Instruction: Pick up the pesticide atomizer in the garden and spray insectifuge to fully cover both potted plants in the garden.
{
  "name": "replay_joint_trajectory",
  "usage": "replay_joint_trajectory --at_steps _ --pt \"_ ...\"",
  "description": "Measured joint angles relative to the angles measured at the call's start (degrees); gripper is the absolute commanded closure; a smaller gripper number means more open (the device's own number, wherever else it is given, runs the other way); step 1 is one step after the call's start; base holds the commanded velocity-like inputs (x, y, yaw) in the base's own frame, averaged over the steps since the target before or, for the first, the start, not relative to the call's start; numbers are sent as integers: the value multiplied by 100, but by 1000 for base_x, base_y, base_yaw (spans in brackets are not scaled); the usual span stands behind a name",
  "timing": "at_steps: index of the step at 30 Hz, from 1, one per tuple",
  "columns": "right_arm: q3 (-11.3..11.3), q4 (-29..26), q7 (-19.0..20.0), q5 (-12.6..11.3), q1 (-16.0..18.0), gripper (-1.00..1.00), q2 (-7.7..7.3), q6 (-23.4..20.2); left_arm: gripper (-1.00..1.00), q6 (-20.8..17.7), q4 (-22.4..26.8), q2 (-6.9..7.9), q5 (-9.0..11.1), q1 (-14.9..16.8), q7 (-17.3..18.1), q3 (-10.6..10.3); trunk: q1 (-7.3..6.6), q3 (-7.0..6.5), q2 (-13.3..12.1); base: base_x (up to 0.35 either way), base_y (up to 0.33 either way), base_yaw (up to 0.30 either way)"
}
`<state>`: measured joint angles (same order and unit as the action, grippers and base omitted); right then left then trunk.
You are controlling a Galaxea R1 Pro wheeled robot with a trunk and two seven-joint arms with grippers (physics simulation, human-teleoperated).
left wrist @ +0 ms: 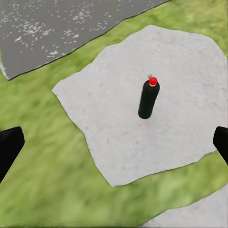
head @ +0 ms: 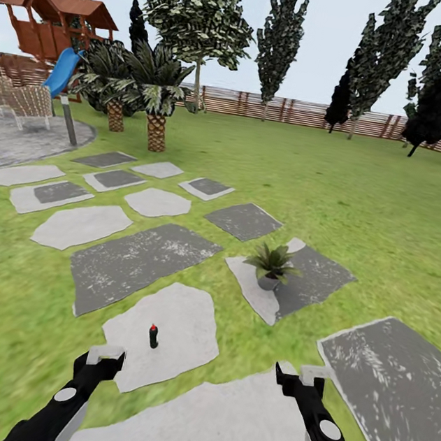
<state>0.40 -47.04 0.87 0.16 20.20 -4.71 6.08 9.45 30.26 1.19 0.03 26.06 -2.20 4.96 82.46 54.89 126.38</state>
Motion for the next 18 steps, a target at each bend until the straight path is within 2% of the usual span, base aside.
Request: replay_joint_trajectory --at_steps 9,18 --pt "0 5 -1 0 0 -100 2 0 -100 14 -5 2 -10 0 4 -16 -1 0 0 113 -13 276" --pt "0 4 -1 0 0 -100 9 -1 -100 4 -6 5 2 -1 4 -21 -2 0 0 214 -150 277"
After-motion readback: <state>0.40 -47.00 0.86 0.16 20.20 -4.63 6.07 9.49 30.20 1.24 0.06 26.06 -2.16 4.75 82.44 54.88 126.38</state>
